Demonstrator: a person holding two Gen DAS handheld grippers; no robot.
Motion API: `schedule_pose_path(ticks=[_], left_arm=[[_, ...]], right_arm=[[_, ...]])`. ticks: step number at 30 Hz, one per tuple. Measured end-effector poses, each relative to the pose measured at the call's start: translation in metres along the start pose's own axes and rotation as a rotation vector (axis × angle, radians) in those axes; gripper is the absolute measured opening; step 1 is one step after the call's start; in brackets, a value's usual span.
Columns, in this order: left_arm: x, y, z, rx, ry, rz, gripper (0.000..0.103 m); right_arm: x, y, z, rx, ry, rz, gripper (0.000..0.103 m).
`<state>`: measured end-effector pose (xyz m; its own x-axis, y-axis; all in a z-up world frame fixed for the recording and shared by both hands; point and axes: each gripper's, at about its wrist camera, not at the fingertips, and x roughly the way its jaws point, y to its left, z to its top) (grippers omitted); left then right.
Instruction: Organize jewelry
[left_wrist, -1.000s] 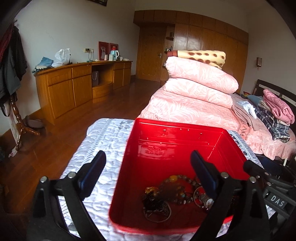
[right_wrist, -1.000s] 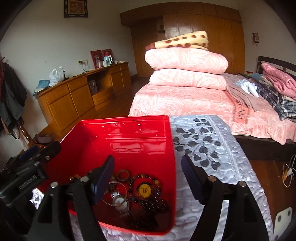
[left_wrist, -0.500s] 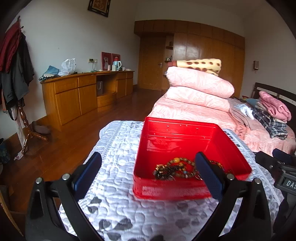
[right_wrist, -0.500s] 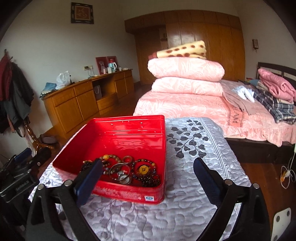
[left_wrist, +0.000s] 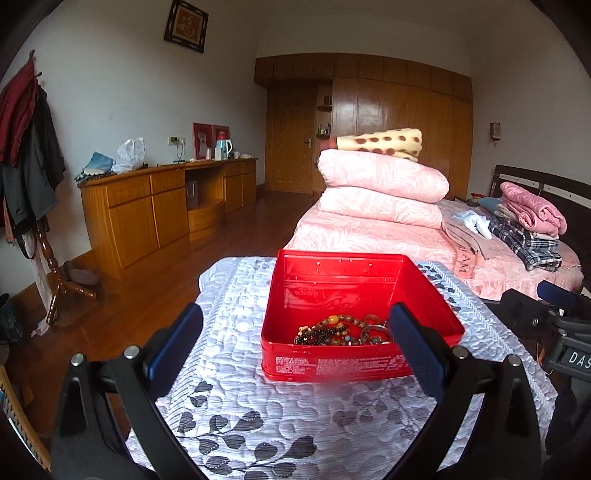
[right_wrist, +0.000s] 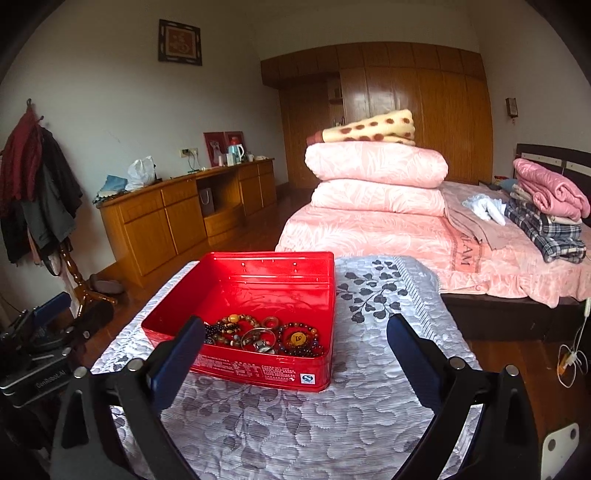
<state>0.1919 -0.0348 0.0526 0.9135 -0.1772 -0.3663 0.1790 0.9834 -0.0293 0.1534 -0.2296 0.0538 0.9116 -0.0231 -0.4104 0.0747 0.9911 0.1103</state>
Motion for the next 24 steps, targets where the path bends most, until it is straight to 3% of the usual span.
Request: schedule_pose_path(ticks=[24], left_arm=[[-0.048,-0.012,0.002,0.032,-0.102,-0.013,0.098]], right_arm=[[-0.048,0.003,-0.001,-0.017,-0.123,0.021,0.097]])
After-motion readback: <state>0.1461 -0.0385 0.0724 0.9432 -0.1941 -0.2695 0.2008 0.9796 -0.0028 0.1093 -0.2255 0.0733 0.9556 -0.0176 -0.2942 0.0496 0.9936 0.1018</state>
